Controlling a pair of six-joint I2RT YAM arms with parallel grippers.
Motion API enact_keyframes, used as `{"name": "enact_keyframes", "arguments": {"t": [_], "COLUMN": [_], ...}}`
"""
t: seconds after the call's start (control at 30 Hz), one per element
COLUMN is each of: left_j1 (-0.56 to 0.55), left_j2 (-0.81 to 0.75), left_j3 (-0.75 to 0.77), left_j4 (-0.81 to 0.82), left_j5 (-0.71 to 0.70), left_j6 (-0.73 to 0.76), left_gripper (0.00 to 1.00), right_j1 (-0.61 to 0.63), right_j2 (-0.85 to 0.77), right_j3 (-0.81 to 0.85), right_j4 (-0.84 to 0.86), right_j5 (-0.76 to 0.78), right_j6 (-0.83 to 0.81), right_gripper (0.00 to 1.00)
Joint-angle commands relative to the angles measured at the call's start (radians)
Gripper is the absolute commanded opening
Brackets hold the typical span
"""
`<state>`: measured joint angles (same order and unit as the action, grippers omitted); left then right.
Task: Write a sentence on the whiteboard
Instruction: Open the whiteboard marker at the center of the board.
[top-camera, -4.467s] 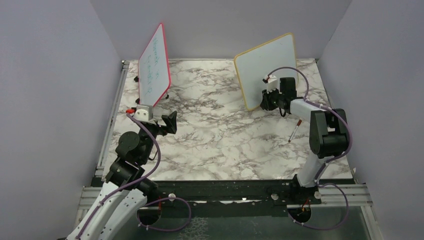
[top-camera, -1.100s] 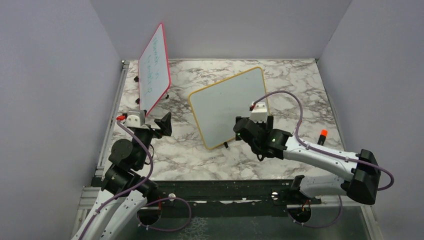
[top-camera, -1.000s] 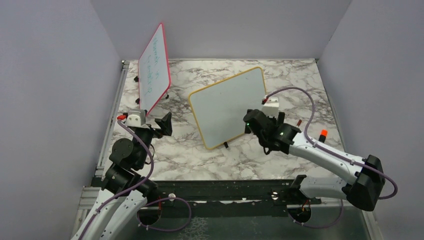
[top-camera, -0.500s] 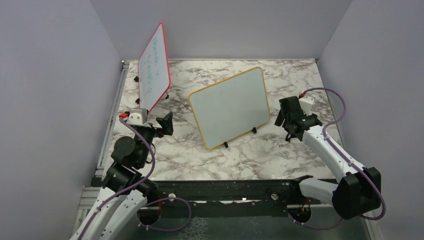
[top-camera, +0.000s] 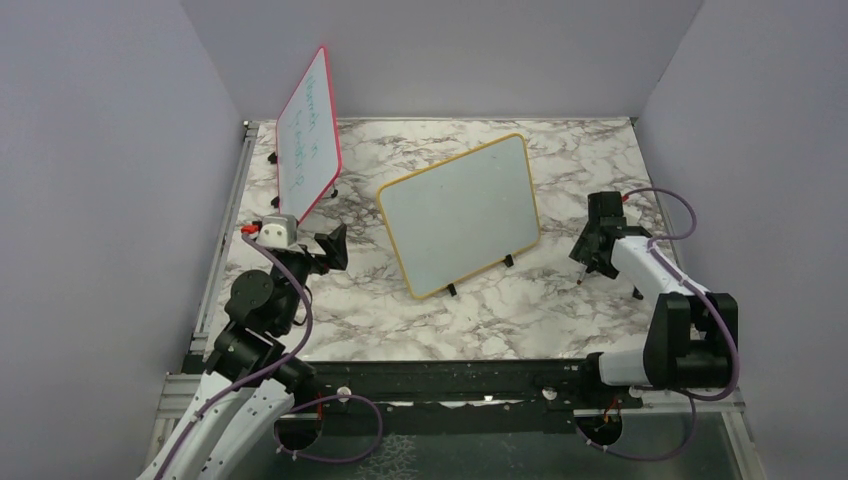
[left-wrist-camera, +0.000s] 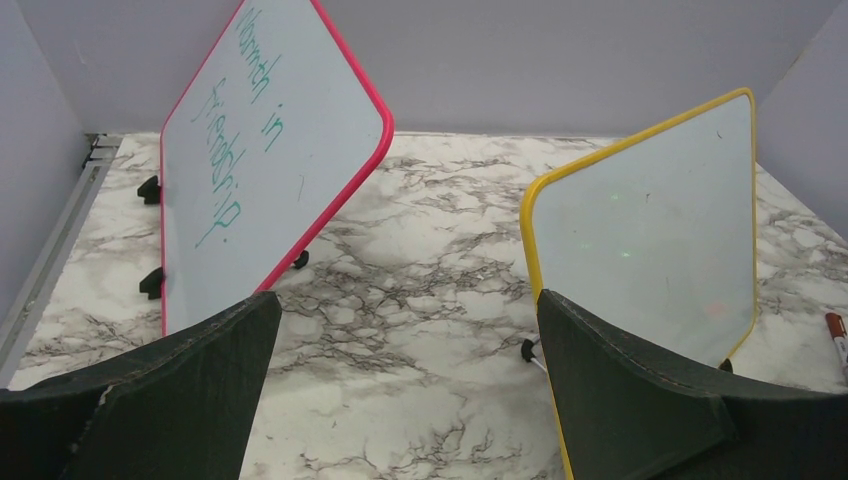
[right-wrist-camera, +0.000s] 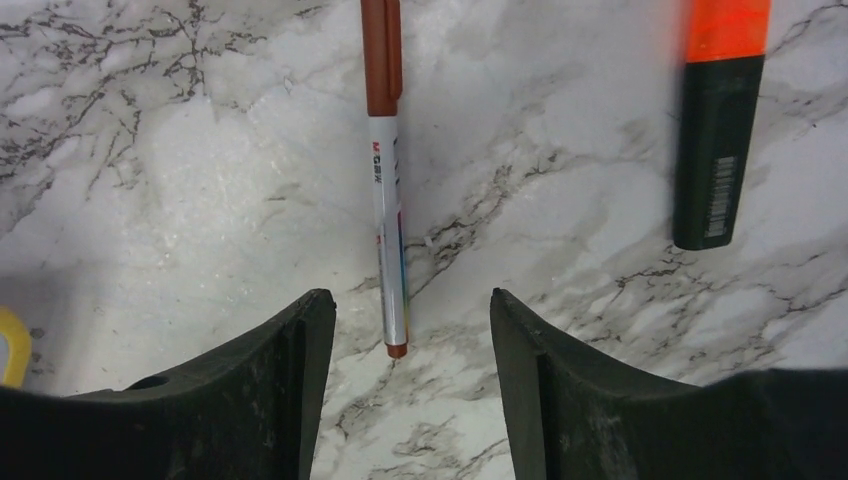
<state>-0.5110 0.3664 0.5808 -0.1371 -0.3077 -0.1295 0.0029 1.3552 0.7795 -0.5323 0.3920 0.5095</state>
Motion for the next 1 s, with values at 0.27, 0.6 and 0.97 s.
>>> {"name": "enact_keyframes", "arguments": {"t": [0.27,0.6,0.97], "left_j1": [-0.001,-0.001,-0.001], "left_j2": [0.040,0.120,0.240], "left_j3": [0.004,0.068,0.231], "left_j4": [0.022,-0.102,-0.295], "left_j5": [0.052,0.043,0.241], "left_j6": [-0.007,-0.090,-0.137], "left_gripper": [0.99,0.99,0.99], "right_j1": [-0.086,-0.092,-0.090], "right_j2": [0.119,0.182,0.010], "right_j3": [0.021,0.042,0.019], "right_j4": [0.095,0.075,0.064], "right_j5": [-0.189,-0.203,-0.326], "right_j6": [-0.044,-0.044,-0.106], "right_gripper": [0.42,0.22,0.04]}}
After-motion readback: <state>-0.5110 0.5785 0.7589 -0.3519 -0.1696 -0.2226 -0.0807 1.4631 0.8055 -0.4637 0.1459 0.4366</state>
